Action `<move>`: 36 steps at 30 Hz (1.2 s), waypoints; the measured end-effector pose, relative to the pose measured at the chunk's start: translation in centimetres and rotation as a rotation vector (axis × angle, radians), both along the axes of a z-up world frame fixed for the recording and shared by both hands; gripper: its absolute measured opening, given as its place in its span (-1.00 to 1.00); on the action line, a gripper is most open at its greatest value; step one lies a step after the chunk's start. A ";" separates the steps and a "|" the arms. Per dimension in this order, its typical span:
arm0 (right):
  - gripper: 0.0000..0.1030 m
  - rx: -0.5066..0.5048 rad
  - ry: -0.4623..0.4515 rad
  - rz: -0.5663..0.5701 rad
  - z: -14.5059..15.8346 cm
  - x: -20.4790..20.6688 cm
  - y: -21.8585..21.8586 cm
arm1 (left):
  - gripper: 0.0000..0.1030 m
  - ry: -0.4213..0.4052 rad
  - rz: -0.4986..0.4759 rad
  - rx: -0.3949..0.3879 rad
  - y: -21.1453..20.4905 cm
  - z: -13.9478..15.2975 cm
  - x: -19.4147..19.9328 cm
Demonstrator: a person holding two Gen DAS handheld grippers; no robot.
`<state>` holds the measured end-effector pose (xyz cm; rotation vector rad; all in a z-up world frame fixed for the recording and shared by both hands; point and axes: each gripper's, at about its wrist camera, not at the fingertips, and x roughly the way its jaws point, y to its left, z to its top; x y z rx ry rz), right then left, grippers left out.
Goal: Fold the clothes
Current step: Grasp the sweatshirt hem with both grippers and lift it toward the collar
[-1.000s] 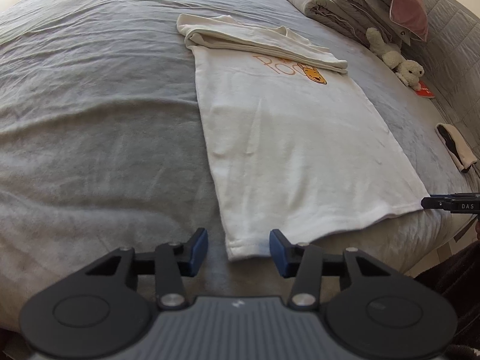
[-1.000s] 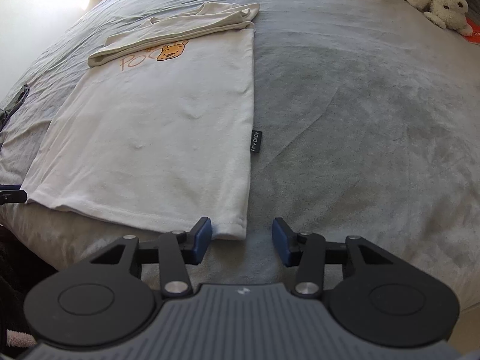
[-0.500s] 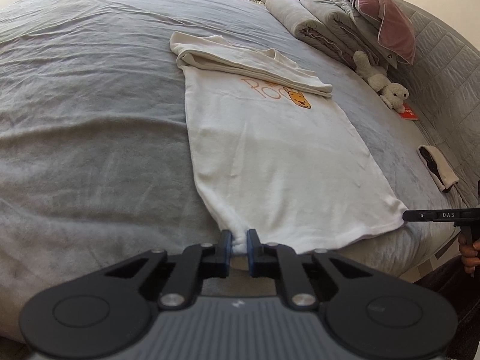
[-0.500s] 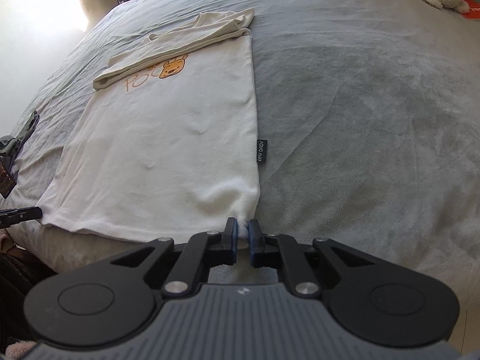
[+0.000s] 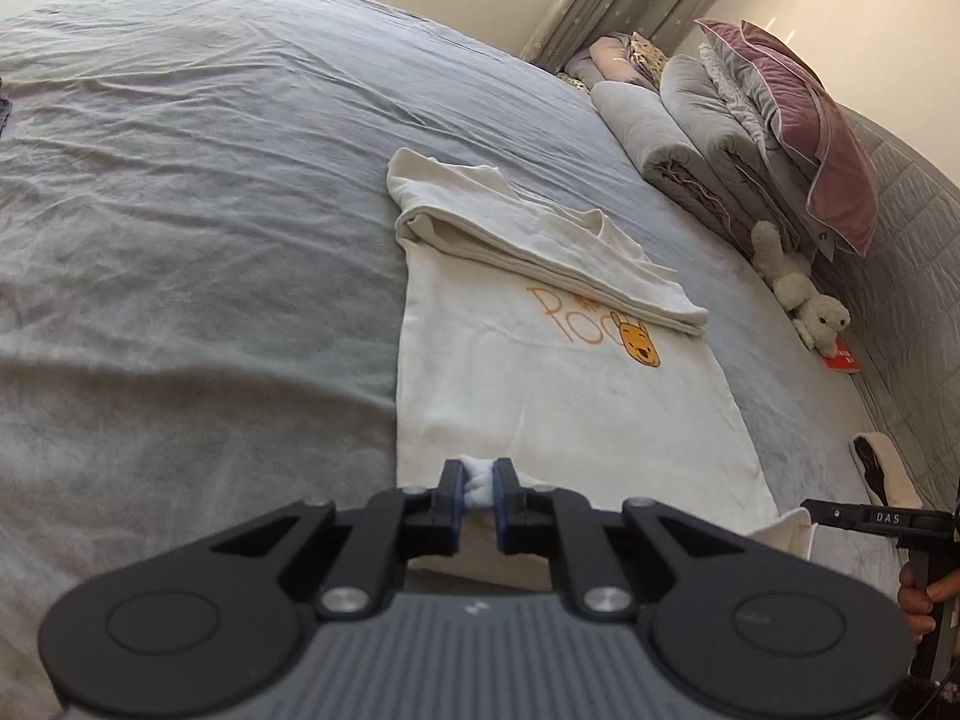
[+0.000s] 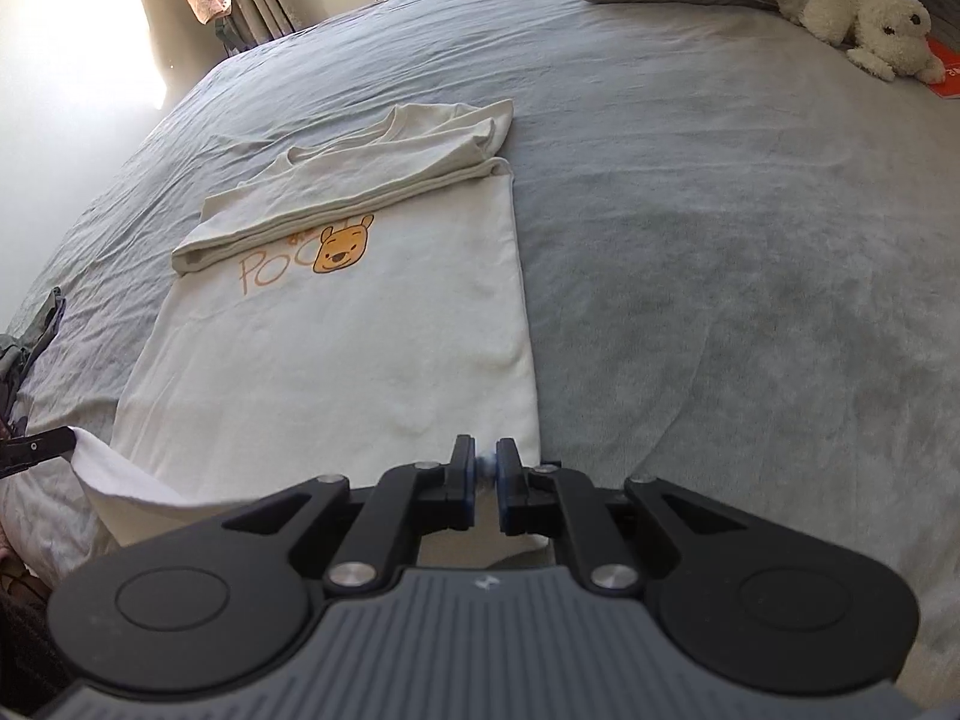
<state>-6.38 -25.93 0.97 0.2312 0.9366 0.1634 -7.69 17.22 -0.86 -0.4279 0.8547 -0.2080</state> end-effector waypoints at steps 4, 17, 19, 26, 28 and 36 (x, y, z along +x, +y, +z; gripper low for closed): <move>-0.82 0.028 -0.022 -0.066 -0.6 2.0 -0.8 | -0.81 0.026 0.040 -0.010 0.2 -1.2 2.9; -0.60 0.136 -0.143 -0.132 -3.0 4.7 -2.3 | -0.58 0.010 0.070 -0.096 1.4 -2.9 6.6; -0.55 0.148 -0.168 -0.148 -2.5 4.5 -2.5 | -0.42 0.003 0.081 -0.113 1.7 -2.6 6.4; -0.26 0.088 -0.217 -0.104 -1.5 4.0 -2.4 | -0.20 -0.057 0.056 -0.034 1.6 -1.5 5.9; -0.23 0.029 -0.222 -0.072 -1.7 3.8 -1.9 | -0.20 -0.070 0.023 0.013 1.0 -1.5 5.7; -0.23 -0.078 -0.231 0.071 -3.1 2.7 -0.6 | -0.21 -0.130 -0.151 0.170 -2.2 -2.0 4.9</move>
